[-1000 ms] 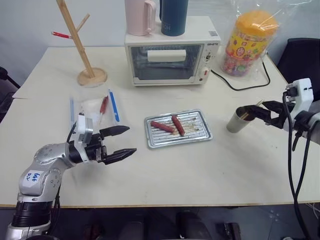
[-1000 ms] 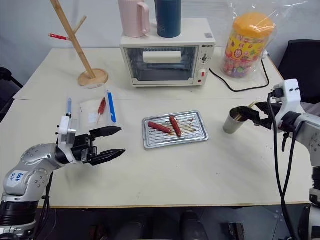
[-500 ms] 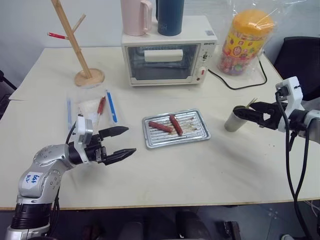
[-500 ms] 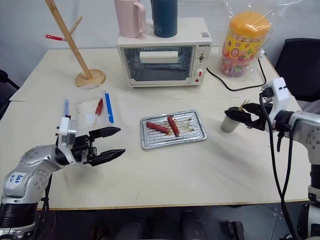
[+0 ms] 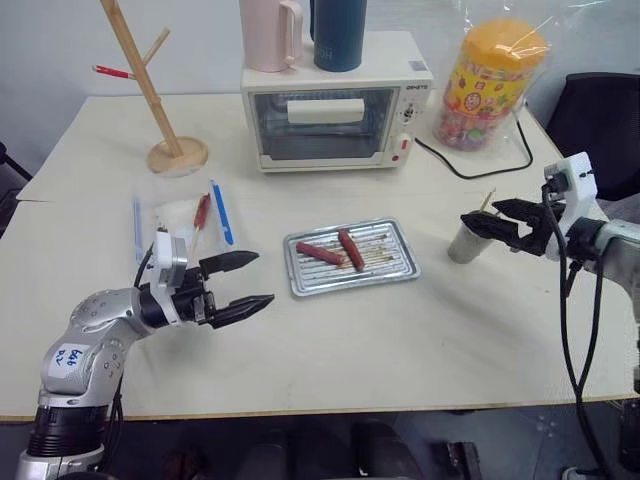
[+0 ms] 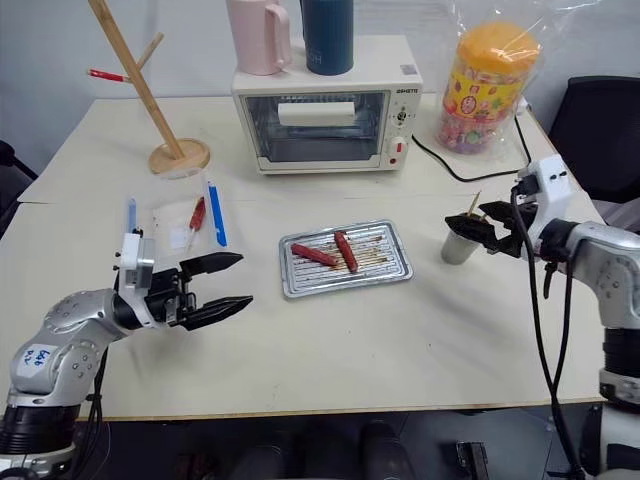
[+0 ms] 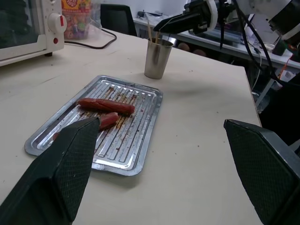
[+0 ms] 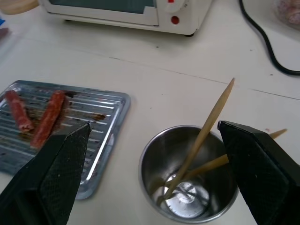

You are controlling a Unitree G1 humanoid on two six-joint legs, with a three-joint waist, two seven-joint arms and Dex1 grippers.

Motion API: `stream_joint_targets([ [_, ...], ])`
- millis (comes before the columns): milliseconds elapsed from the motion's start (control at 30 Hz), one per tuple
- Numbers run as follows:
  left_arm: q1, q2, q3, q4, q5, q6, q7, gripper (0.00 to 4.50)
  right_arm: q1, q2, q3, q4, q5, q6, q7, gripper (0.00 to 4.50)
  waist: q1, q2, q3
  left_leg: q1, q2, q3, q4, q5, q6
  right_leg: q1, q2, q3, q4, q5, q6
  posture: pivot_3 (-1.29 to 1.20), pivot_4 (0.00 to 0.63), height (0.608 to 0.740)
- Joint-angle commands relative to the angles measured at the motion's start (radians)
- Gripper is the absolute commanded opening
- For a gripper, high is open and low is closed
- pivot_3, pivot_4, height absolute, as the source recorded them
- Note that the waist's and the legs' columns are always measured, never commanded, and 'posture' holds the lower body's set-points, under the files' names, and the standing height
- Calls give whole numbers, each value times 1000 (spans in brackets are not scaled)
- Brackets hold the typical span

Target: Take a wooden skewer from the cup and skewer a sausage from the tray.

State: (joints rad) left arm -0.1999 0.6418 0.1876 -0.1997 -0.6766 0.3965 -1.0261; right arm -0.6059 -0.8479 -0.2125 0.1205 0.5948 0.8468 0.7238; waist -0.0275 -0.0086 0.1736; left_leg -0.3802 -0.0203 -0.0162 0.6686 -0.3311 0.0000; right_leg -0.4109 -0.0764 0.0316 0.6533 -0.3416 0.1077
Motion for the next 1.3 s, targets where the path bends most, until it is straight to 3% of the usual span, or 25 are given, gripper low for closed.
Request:
stream_joint_targets([
  [33, -6, -1, 10, -19, 0, -14, 3, 4500, -38, 9, -2, 21, -27, -35, 5, 4139, 0, 0, 0, 0, 0, 0, 0, 0, 0, 0, 0, 0, 0, 0, 0, 0, 150, 740],
  [100, -3, -2, 11, -23, -1, -13, 4, 4500, -48, 13, 1, 35, -40, -43, 9, 3756, 0, 0, 0, 0, 0, 0, 0, 0, 0, 0, 0, 0, 0, 0, 0, 0, 150, 740],
  [567, 4, -4, 11, -31, -5, -13, 9, 4500, -77, 61, 1, 56, -82, -49, -31, 3756, 0, 0, 0, 0, 0, 0, 0, 0, 0, 0, 0, 0, 0, 0, 0, 0, 150, 740],
  [667, 1, -3, 10, -27, -5, -15, 4, 4500, -86, 82, -5, 71, -105, -74, -56, 3249, 0, 0, 0, 0, 0, 0, 0, 0, 0, 0, 0, 0, 0, 0, 0, 0, 150, 740],
  [1067, 4, -4, 9, -14, 0, -26, -7, 4500, -94, 82, -39, 40, -93, -69, -54, 39, 0, 0, 0, 0, 0, 0, 0, 0, 0, 0, 0, 0, 0, 0, 0, 0, 150, 740],
  [1300, 10, -22, 12, -20, -27, -15, -11, 4500, -104, 19, -92, -46, -25, -49, 23, 11, 0, 0, 0, 0, 0, 0, 0, 0, 0, 0, 0, 0, 0, 0, 0, 0, 150, 740],
])
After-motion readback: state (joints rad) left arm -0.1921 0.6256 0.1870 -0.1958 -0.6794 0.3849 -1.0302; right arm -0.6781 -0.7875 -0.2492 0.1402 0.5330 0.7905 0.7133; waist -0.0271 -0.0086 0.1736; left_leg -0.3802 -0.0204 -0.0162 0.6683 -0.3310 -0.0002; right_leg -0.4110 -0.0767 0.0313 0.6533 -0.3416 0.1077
